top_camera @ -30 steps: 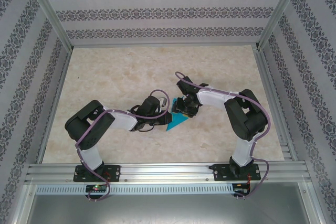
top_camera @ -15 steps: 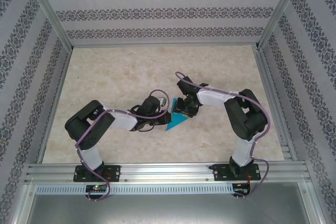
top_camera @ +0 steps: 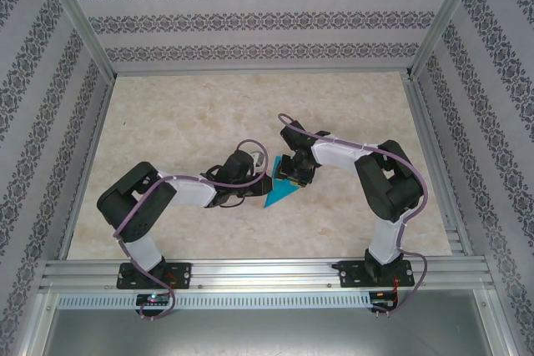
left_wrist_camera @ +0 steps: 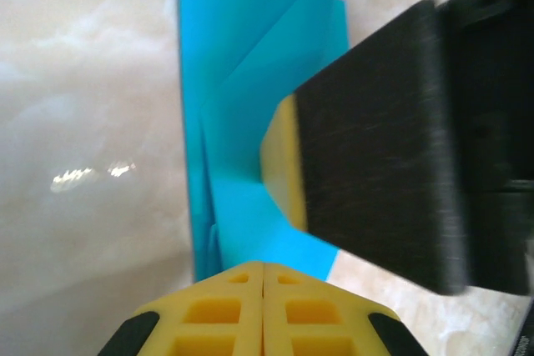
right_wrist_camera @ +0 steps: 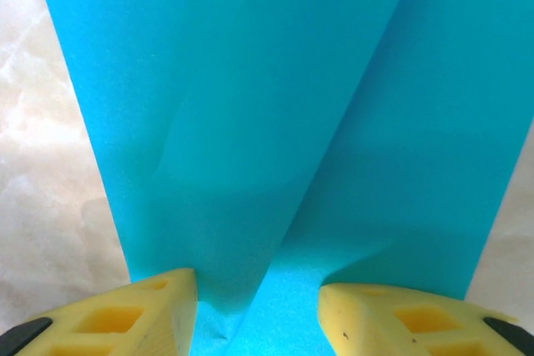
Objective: Fold a paper plane with a square sheet of paper (pick it up from the middle)
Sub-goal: Fourth fold the wing at the center of the table.
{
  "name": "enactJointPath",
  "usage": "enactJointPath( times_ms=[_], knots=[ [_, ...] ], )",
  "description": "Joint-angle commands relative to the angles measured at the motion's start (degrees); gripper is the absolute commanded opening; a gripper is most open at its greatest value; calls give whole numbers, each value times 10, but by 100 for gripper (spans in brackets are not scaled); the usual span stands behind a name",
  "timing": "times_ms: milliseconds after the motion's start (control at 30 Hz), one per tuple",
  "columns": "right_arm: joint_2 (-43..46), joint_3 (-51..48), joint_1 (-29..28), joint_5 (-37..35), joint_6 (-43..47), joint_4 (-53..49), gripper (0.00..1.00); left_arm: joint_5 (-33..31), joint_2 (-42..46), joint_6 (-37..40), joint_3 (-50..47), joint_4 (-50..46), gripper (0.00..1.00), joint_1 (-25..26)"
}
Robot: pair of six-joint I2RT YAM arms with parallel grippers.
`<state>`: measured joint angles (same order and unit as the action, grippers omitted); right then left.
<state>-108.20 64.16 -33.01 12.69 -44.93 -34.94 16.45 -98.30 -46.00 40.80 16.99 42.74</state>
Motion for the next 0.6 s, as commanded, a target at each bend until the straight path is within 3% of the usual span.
enactJointPath(
  times_ms=[0,567],
  knots=[
    [-135,-60,-10,-75,0,-12,49,-17,28,-4,10,-2,8,-7],
    [-142,-61,-11,-68,-2,-6,53,36,-12,-8,11,33,6,-7]
  ],
)
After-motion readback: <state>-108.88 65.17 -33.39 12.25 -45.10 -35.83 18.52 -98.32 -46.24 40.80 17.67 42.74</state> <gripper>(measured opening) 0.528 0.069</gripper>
